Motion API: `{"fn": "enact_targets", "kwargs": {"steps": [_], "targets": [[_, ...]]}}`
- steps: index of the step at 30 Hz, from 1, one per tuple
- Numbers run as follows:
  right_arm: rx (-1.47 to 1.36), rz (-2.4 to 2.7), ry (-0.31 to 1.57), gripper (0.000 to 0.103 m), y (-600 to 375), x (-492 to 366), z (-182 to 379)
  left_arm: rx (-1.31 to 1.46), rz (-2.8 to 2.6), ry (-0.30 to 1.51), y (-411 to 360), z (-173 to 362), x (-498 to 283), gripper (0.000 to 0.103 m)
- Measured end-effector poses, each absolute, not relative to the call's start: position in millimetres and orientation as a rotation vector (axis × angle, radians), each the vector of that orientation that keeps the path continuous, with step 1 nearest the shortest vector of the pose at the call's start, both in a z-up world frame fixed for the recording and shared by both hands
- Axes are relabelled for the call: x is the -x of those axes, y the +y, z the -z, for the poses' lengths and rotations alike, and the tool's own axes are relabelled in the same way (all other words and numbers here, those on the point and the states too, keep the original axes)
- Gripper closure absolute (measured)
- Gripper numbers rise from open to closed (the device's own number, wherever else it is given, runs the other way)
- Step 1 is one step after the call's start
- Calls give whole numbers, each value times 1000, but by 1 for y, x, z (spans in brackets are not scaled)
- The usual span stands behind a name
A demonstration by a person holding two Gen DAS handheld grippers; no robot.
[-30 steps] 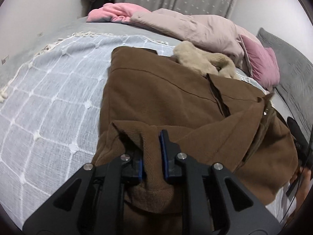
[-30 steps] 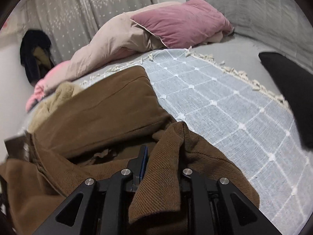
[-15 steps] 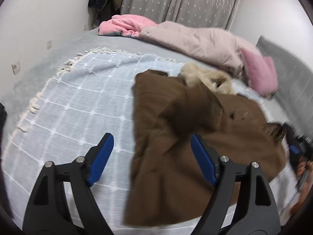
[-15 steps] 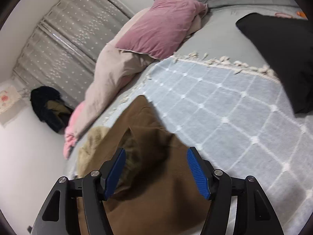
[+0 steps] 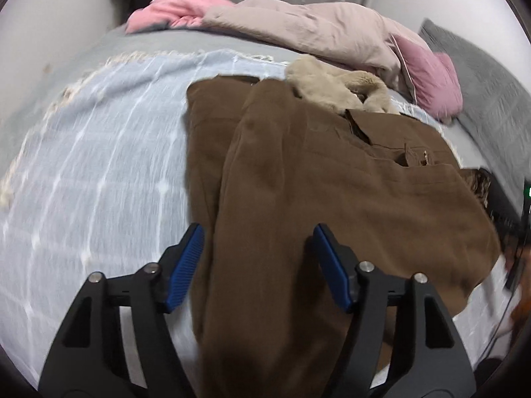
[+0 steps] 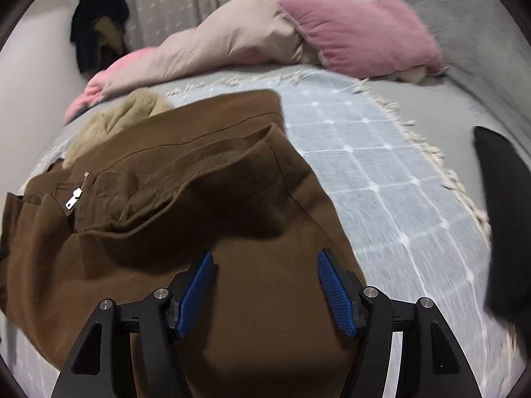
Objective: Fold large clothes
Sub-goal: 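Lift the hem with the left gripper and fold it toward the fur collar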
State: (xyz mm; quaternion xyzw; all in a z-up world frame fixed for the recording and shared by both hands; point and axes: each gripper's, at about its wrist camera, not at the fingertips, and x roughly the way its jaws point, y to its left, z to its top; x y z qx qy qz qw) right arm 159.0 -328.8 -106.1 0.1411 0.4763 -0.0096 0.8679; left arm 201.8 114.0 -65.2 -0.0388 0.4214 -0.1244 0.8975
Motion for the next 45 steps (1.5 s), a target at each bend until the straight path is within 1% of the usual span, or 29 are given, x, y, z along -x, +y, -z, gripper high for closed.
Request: {"fn": "enact_targets", "kwargs": {"steps": [1,2,4,5,6,7,8,9,10,11,12,13,14,17,22,26,30,32,33,34,35,37,38,39,40,41,42,45], "targets": [[-294,12,1003,37,-334,-166,106,66,254,872,112,64,-206,44],[-298,1,1008,37,-341,-174,105,55,254,878,111,63,-215,48],[-324,-36,1030,34,-351,-191,108,78,274,887,110,61,-228,65],[-334,-51,1042,34,-353,-197,111,107,296,889,110,61,-235,69],[-337,-62,1051,34,-354,-205,115,127,308,891,110,61,-239,77],[-328,-63,1048,34,-352,-211,119,145,315,888,109,62,-242,82],[-313,-60,1032,34,-350,-216,123,153,313,882,109,62,-242,84],[-303,-55,1021,35,-349,-219,128,161,307,870,109,62,-241,89],[-311,-47,1015,42,-348,-221,131,170,302,853,109,60,-238,93],[-340,-53,999,64,-348,-221,133,171,294,828,108,55,-233,94],[-357,-51,976,74,-347,-218,131,169,290,809,108,50,-230,94],[-362,-42,957,87,-348,-216,128,163,283,772,107,40,-223,95],[-358,-25,928,90,-347,-214,122,164,275,749,106,30,-220,95],[-360,24,829,92,-352,-205,95,174,269,669,105,-5,-213,95],[-419,76,639,93,-374,-219,29,155,206,486,105,-69,-225,96],[-435,118,518,93,-383,-259,-15,178,128,403,115,-89,-260,96],[-407,146,503,92,-369,-321,-27,227,48,455,119,-72,-332,95],[-352,167,551,89,-354,-353,-19,205,-12,523,114,-47,-369,94],[-333,170,594,88,-348,-370,-10,171,-54,598,109,-26,-392,91],[-325,167,647,82,-341,-384,2,129,-88,660,104,-7,-407,88],[-323,161,689,76,-336,-394,12,74,-130,705,99,9,-415,88],[-304,201,744,73,-327,-398,29,-26,-200,730,92,24,-415,87],[-297,212,745,69,-325,-395,33,-42,-188,716,91,25,-408,85],[-295,190,740,65,-324,-389,36,-43,-167,705,91,24,-401,73],[-294,157,738,57,-324,-382,38,-39,-126,692,91,20,-389,56],[-290,128,732,54,-324,-372,39,-31,-98,674,90,15,-380,50],[-282,111,729,53,-324,-363,40,-20,-69,651,89,9,-370,48],[-284,33,750,53,-308,-344,43,16,40,660,70,-2,-352,46]]}}
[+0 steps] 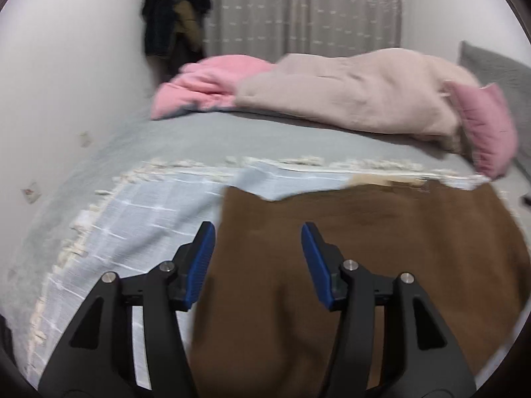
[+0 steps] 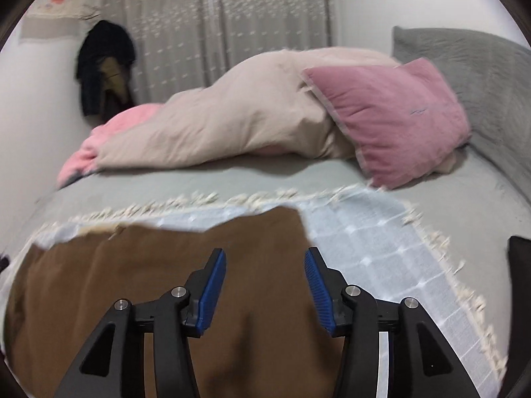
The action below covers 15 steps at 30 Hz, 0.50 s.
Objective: Fold large clothes
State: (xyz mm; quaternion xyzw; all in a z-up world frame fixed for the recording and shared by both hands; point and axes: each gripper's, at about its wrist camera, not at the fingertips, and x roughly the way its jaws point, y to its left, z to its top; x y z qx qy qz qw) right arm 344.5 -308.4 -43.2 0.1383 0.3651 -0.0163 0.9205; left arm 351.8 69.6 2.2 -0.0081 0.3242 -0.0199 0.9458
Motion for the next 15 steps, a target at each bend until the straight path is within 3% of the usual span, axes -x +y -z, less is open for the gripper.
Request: {"fn": "enact_targets", "kwargs": {"steps": [4,8,9,10,11,15], "targets": [[-291,-137,809,53,-251,-323,53,38,179,729,23,12,-338,42],[-204,-205,887,53,-209,-307,85,-29,172,882,11,65,-339,44],[-156,-176,921,53,-210,-304,98,-65,149,903,20,78,-340,58],[-133,-145,933,53,-217,-301,107,-88,140,905,33,85,-340,82],[-132,-107,931,53,-233,-296,114,-94,115,903,46,86,-339,90],[-257,183,985,53,-340,-273,131,-78,-24,910,102,74,-335,91]]}}
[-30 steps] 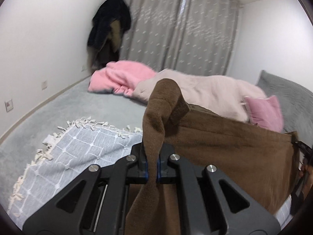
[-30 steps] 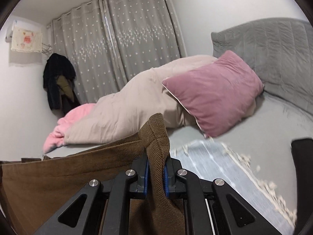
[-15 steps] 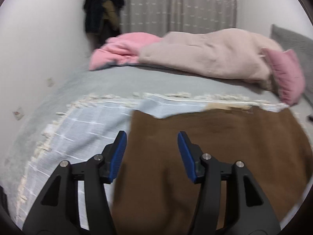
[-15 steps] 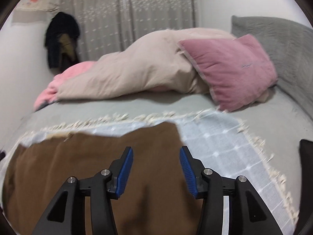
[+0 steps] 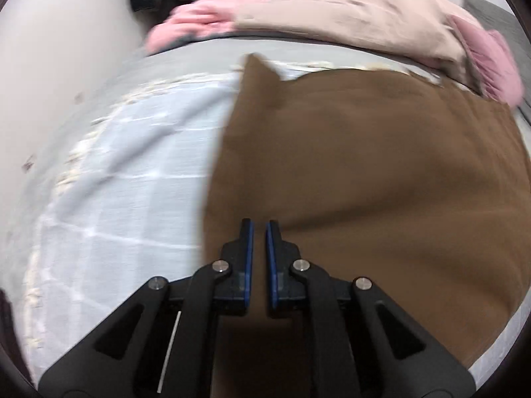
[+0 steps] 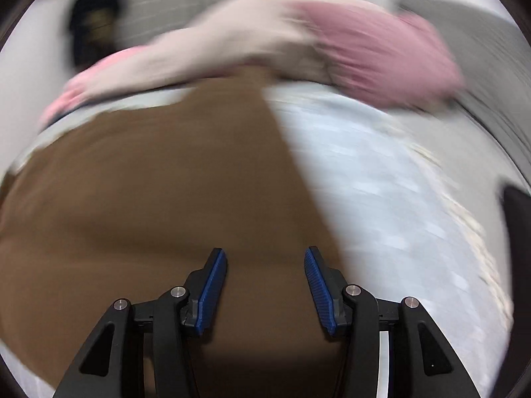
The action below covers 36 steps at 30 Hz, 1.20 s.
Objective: Fold large clothes
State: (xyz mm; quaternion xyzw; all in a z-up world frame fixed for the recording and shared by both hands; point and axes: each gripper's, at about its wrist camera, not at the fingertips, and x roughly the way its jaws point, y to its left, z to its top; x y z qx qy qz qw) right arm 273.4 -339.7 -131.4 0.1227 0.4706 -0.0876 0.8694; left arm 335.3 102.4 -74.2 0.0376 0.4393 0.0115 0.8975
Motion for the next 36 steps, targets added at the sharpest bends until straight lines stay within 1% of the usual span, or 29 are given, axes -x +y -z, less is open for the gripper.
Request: {"fn": "enact_targets", "kwargs": {"steps": [1,2,3,4,6,8,10,13,16,19,20,23,24,25,26,27,28,29,30,32,34,36], "targets": [[-289,216,994,50,-356,-269,133,-80,-49,918,111,71,-332,85],[-379,209,986,50,-376,-257,131,-86,-96,920,118,65,-326,72],[-439,196,977,50,-386,-248,128,-78,-112,916,121,62,-320,46],[-488,180,965,49,-392,-239,125,-36,-105,897,126,54,-310,36],[-520,148,955,44,-391,-225,120,60,-34,902,128,47,-293,35],[-541,106,960,34,-381,-214,121,147,23,937,129,46,-277,31],[-588,69,972,32,-376,-209,122,240,68,957,131,50,-260,24],[-679,49,982,30,-370,-196,135,325,95,1003,136,62,-244,24],[-810,39,959,25,-380,-184,150,450,107,1064,144,80,-230,23],[-981,16,955,23,-389,-183,167,686,197,1162,151,112,-227,23],[-1020,16,941,23,-390,-183,170,766,209,1150,154,119,-225,23],[-1048,9,939,24,-389,-193,172,868,189,1105,155,121,-227,23],[-1062,-12,946,26,-386,-198,172,888,181,1098,155,122,-228,23],[-1075,-13,956,39,-384,-201,172,909,164,1082,153,122,-231,29],[-1080,17,973,55,-383,-204,170,912,146,1074,152,122,-233,38],[-1099,16,974,63,-383,-204,167,927,128,1064,152,122,-236,60],[-1136,5,954,71,-383,-204,162,987,133,1058,154,125,-239,67],[-1162,2,925,75,-384,-202,155,1040,129,1042,156,123,-237,70],[-1176,-7,896,76,-384,-198,146,1060,134,1030,158,118,-237,73],[-1199,-48,826,80,-383,-189,122,1045,170,939,164,88,-232,76],[-1200,-82,797,80,-378,-176,100,1012,171,863,174,65,-225,77],[-1205,-88,819,80,-373,-165,95,1021,144,851,188,66,-224,77]]}}
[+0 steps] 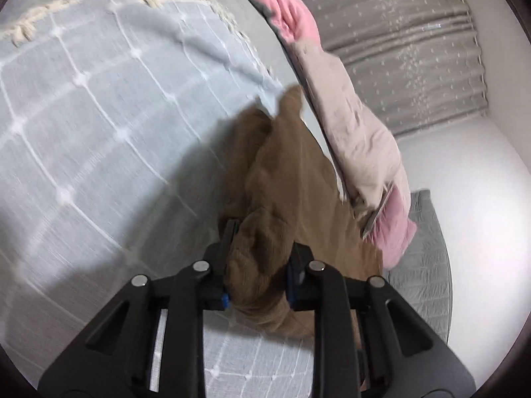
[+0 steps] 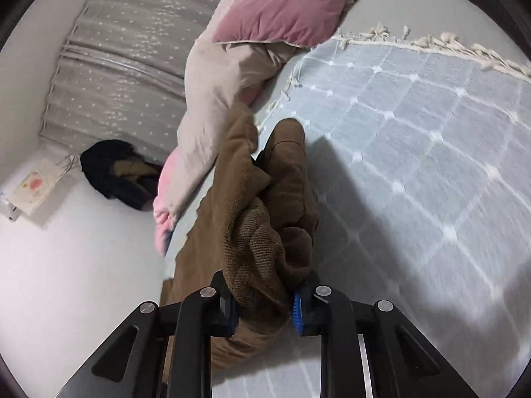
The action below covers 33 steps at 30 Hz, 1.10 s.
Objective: Fold large clothes
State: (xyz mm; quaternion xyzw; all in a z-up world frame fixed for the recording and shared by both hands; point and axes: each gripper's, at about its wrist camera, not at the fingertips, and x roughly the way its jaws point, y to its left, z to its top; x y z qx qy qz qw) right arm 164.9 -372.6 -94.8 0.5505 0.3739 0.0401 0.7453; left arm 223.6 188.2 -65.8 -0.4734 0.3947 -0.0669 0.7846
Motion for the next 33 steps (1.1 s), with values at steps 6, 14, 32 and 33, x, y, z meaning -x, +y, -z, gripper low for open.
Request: {"fn": "enact_targets", "kwargs": {"steps": [6,14,32,33], "targets": [[-1024,140,1071,44,-362,-157,158,910,29,993,189,106,-223,45],[-561,314,893,37,-327,-152,76,978,110,984,164,97,-203,30],[-474,-116,779,37,-216,-174,68,1117,-58,796,133,119,-234,74],[-499,-153,790,37,-212,-176,71,1102,-57,780,128,114,-235,79]]}}
